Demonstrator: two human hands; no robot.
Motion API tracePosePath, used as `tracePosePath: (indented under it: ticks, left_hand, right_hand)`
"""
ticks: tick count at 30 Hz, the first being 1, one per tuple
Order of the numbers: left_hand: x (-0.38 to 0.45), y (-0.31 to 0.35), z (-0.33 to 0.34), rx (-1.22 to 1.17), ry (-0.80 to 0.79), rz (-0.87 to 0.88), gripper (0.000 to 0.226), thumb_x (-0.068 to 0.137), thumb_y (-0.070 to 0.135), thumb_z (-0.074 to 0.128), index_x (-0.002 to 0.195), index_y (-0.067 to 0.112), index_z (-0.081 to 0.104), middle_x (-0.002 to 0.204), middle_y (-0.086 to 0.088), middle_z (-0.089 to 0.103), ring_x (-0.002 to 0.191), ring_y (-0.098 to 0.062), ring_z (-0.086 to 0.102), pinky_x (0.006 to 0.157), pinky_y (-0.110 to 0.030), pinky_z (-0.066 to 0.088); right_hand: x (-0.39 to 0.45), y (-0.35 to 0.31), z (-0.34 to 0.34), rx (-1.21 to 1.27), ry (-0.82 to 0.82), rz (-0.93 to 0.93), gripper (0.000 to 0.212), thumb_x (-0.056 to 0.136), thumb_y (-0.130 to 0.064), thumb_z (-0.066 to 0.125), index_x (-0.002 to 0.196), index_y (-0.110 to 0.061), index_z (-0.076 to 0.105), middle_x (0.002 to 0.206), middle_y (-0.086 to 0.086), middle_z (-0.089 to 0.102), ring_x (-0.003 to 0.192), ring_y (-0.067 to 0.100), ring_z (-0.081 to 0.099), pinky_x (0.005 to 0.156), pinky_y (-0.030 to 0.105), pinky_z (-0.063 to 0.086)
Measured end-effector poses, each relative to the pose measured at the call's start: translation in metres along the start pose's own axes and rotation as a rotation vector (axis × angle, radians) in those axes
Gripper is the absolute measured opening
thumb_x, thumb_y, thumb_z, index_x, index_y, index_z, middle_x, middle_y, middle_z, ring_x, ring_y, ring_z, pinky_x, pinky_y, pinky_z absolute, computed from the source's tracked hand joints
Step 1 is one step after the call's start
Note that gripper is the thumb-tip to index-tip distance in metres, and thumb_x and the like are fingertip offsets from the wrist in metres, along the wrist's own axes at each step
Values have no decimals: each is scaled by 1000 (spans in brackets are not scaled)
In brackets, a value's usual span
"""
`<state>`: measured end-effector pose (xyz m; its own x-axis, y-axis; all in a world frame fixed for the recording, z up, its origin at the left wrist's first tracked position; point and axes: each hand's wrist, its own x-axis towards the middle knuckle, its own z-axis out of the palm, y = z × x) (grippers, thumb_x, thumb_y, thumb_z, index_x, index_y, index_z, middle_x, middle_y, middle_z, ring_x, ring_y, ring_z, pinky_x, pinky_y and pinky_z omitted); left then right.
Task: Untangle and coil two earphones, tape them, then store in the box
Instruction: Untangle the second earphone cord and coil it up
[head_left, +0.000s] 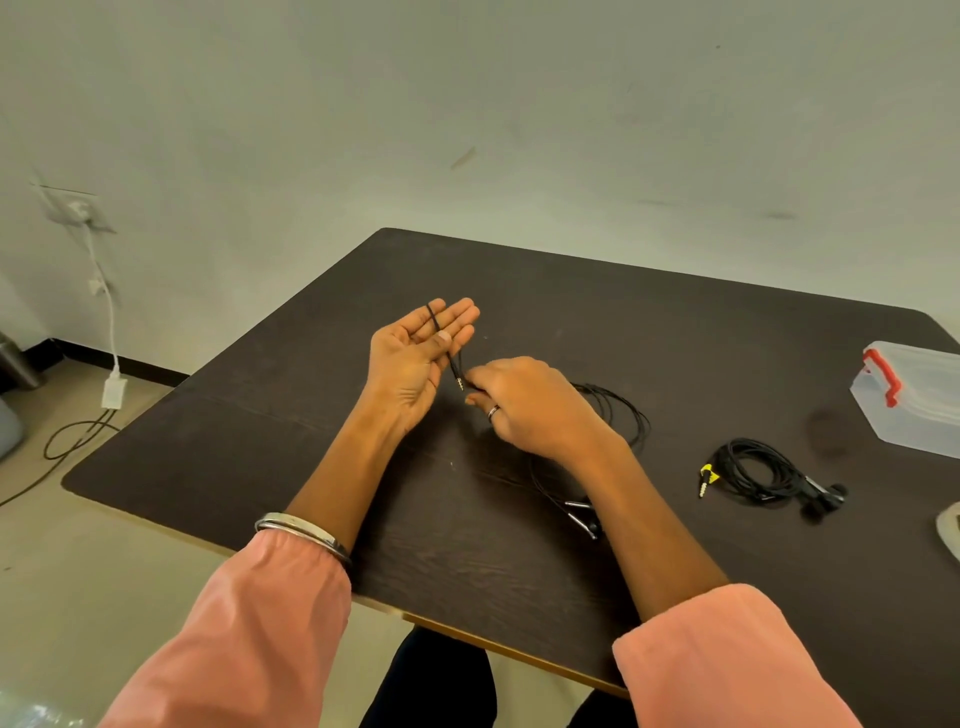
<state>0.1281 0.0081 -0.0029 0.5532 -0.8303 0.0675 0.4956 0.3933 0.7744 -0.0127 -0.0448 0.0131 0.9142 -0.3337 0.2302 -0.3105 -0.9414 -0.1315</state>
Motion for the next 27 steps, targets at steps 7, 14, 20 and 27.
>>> tracePosePath:
  ticks: [7,14,20,27]
  left_hand:
    - [-1,-13,3,436,-116,9,51,96,-13,38,145,-5,25,113,-15,65,103,-21,67,89,-29,55]
    - [-9,-20,10,753,-341,-26,55,96,-12,41,147,-1,25,110,-6,66,97,-12,67,92,-26,53]
    - [-19,-13,15,740,-607,-87,44,94,-17,37,133,1,47,114,-18,66,107,-24,66,90,-29,54]
    - [-23,-8,15,566,-755,-202,46,92,-11,45,132,12,47,109,-13,71,104,-27,68,83,-27,54]
  right_hand:
    - [-8,20,-8,208,162,86,12,88,-24,64,91,-14,71,64,-10,57,56,8,50,61,28,44]
    - [-14,36,-19,366,327,210,22,83,-37,71,76,-16,70,56,-6,60,49,10,49,51,29,40]
    - [-14,42,-22,514,445,298,17,80,-22,77,68,-11,71,50,-1,57,43,7,43,45,17,32]
    - [-14,48,-20,534,533,341,18,76,-4,74,63,-13,66,48,-8,51,43,4,44,45,11,30]
